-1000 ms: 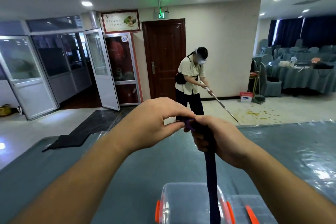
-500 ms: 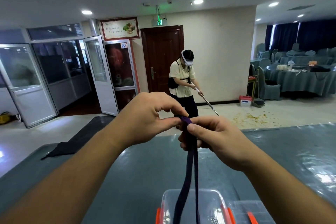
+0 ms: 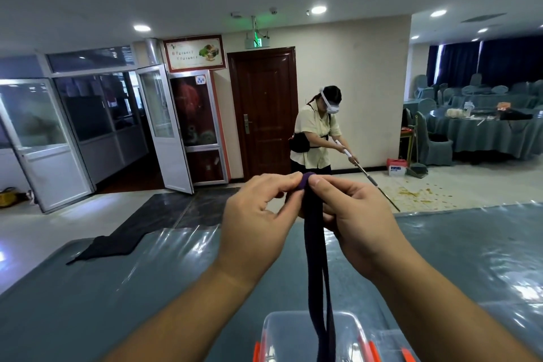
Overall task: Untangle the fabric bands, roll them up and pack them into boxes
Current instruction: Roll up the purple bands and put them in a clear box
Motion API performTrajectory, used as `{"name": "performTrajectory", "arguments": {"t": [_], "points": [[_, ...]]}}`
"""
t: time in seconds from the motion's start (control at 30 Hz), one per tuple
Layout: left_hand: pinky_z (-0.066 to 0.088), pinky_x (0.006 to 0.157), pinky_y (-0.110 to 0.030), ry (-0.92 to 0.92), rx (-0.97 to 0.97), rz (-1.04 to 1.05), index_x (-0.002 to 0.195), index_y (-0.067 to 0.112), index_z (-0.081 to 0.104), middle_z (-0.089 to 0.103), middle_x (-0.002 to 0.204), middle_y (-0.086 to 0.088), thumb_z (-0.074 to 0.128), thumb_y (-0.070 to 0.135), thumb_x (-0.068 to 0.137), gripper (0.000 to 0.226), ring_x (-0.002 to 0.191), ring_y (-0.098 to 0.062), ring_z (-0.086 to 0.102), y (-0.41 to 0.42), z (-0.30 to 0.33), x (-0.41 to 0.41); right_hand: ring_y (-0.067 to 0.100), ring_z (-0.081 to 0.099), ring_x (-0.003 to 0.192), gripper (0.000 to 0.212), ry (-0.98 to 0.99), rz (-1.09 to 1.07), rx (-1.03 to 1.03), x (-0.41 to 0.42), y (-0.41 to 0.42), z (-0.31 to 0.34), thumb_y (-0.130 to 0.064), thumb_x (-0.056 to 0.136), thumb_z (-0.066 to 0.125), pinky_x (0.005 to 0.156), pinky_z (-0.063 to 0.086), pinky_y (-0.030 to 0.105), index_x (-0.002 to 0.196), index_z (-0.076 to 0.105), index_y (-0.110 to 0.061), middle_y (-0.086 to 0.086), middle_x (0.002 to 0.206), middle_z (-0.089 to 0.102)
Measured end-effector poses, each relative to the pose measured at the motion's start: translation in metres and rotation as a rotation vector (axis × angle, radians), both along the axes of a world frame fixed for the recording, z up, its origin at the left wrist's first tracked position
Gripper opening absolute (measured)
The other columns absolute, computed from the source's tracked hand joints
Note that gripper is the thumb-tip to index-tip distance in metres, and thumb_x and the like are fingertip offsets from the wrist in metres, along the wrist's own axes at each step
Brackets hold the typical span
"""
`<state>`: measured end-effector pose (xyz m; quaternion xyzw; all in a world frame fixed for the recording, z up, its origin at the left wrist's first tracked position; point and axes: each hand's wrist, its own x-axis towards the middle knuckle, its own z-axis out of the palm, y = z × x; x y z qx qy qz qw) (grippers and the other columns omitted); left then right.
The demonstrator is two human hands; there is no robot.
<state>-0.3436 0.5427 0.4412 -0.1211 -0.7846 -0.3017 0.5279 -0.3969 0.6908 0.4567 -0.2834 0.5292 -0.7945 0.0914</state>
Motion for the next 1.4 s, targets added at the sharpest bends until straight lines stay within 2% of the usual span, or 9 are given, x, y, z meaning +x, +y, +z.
{"name": "performTrajectory", "arguments": {"t": [0.17,0.37,0.47,0.67,0.83,0.97,1.07,1.3,1.4], "points": [[0.059,0.089,-0.029,-0.094,-0.1,-0.009,0.113,0.017,0.08,0.077,0.107,0.011,0.079,0.01,0.09,0.024,0.103,-0.003,0.07,-0.012,0.006,0.002,0.044,0.071,0.105,0.022,0.015,0.018,0.066,-0.003,0.006,-0.001,-0.013,0.1,0.06,0.097,0.059,0.052,0.1,0.081,-0.008,0.021,0.105,0.077],[0.048,0.082,-0.016,-0.35,-0.296,-0.033,0.135,0.041,0.063,0.057,0.097,0.017,0.073,0.027,0.095,0.043,0.096,-0.008,0.057,-0.025,0.028,0.008,0.032,0.071,0.092,0.021,0.072,0.101,0.193,0.0,0.017,0.006,-0.015,0.096,0.063,0.09,0.06,0.042,0.104,0.08,-0.006,0.026,0.104,0.074],[0.046,0.085,-0.014,-0.417,-0.349,-0.078,0.132,0.044,0.064,0.052,0.103,0.022,0.07,0.026,0.097,0.039,0.102,-0.007,0.055,-0.025,0.031,0.011,0.027,0.07,0.091,0.028,0.084,0.152,0.249,-0.001,0.023,0.008,-0.026,0.085,0.069,0.091,0.059,0.039,0.102,0.081,-0.008,0.028,0.105,0.073],[0.049,0.096,-0.026,-0.215,-0.407,-0.028,0.121,0.021,0.07,0.067,0.116,0.011,0.07,0.018,0.097,0.024,0.112,-0.006,0.059,-0.02,0.026,0.013,0.026,0.071,0.091,0.027,-0.008,0.21,0.122,0.004,0.021,0.005,-0.02,0.086,0.068,0.088,0.06,0.035,0.105,0.08,-0.005,0.024,0.103,0.075],[0.052,0.083,-0.032,-0.032,-0.368,0.029,0.112,0.012,0.075,0.072,0.103,0.004,0.077,0.016,0.092,0.02,0.096,-0.013,0.063,-0.015,0.021,0.015,0.031,0.072,0.094,0.035,-0.107,0.149,-0.095,0.007,0.017,-0.001,-0.01,0.077,0.073,0.083,0.062,0.033,0.11,0.075,0.002,0.027,0.109,0.074],[0.053,0.078,-0.038,0.047,-0.282,0.052,0.108,0.013,0.076,0.071,0.099,0.003,0.079,0.016,0.09,0.019,0.092,-0.015,0.063,-0.011,0.019,0.014,0.033,0.074,0.102,0.04,-0.039,0.095,-0.086,0.012,0.012,-0.001,-0.013,0.075,0.075,0.089,0.061,0.037,0.114,0.074,-0.001,0.022,0.109,0.076],[0.054,0.078,-0.032,0.057,-0.174,0.023,0.1,0.013,0.075,0.07,0.097,0.003,0.083,0.012,0.086,0.017,0.092,-0.012,0.064,-0.002,0.018,0.016,0.035,0.075,0.102,0.04,-0.031,0.038,-0.129,0.014,0.009,0.001,-0.012,0.074,0.075,0.088,0.061,0.038,0.112,0.075,0.0,0.022,0.105,0.077],[0.058,0.079,-0.017,-0.449,0.329,-0.23,0.1,0.023,0.076,0.077,0.096,0.009,0.08,0.009,0.088,0.019,0.09,-0.005,0.074,0.012,0.023,0.023,0.028,0.078,0.094,0.025,0.065,-0.102,-0.028,0.007,0.013,-0.001,-0.002,0.082,0.076,0.085,0.063,0.033,0.107,0.076,-0.006,0.013,0.095,0.08],[0.06,0.083,-0.026,-0.468,0.421,-0.258,0.1,0.019,0.08,0.08,0.092,0.004,0.082,0.017,0.086,0.014,0.09,-0.011,0.075,0.004,0.028,0.021,0.027,0.078,0.092,0.027,0.153,-0.118,0.063,0.006,0.017,0.002,-0.007,0.08,0.079,0.089,0.062,0.04,0.106,0.073,-0.011,0.01,0.093,0.081]]}}
